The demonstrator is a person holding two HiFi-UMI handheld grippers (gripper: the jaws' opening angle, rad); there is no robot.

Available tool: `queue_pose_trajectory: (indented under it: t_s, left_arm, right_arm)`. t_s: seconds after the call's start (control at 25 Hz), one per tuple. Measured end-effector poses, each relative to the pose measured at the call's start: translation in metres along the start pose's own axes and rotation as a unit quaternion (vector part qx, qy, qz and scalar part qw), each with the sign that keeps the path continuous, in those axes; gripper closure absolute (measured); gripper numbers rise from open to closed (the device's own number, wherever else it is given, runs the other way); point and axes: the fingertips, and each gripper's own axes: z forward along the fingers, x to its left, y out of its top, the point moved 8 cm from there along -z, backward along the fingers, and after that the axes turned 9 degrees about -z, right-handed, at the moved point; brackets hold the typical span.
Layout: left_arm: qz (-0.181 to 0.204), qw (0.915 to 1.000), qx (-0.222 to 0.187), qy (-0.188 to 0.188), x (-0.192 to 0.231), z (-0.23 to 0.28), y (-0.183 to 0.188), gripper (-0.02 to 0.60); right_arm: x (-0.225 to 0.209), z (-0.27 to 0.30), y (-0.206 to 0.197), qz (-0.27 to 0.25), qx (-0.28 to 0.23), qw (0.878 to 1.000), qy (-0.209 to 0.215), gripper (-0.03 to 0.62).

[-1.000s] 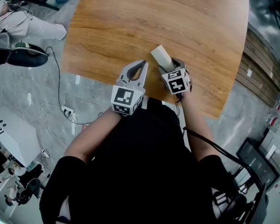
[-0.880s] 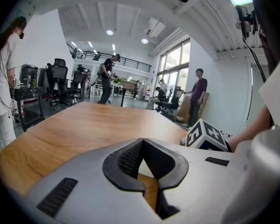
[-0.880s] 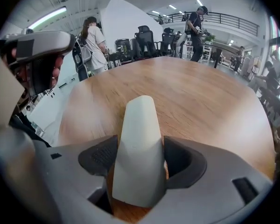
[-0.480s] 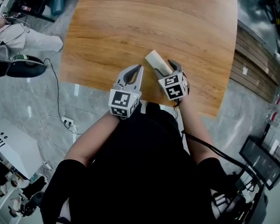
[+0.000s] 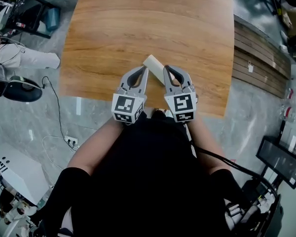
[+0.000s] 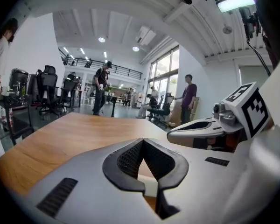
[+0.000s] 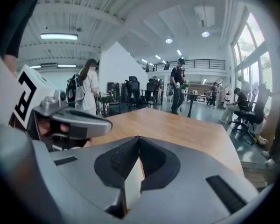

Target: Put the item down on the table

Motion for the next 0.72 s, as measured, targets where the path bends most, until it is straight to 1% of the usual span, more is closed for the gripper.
queue_pose_trajectory:
  t_s: [0.16,0.28,0.4,0.52,0.72]
  left_arm:
    - [0.025,0.9987,-0.038,-0.024,-0.021,-0.007,0.023,0.578]
    - [0.03,0.9972,-0.058,-0.037,-0.034,-0.011,0.037,0.578]
    - [0.027,0.9963,-0.066,-0.048,-0.043,-0.012,0.048,0.578]
    - [0.032,0.9951,-0.077,-0.053,-0.052,-0.016,0.058,0.578]
    - [0.035,0.9945,-0.082,-0.054,-0.058,-0.021,0.059,0.578]
  right_arm:
    - [-0.004,-0.039,0.029,0.037,-0.092,0.995,-0.019,0.58]
    - [-0.006,-0.059,0.042,0.048,-0.134,0.989,-0.043,0.582]
    - [-0.005,-0.068,0.051,0.043,-0.152,0.985,-0.063,0.582]
    - [-0.002,-0.075,0.057,0.047,-0.154,0.984,-0.076,0.582]
    - [0.003,-0.08,0.062,0.036,-0.174,0.981,-0.079,0.582]
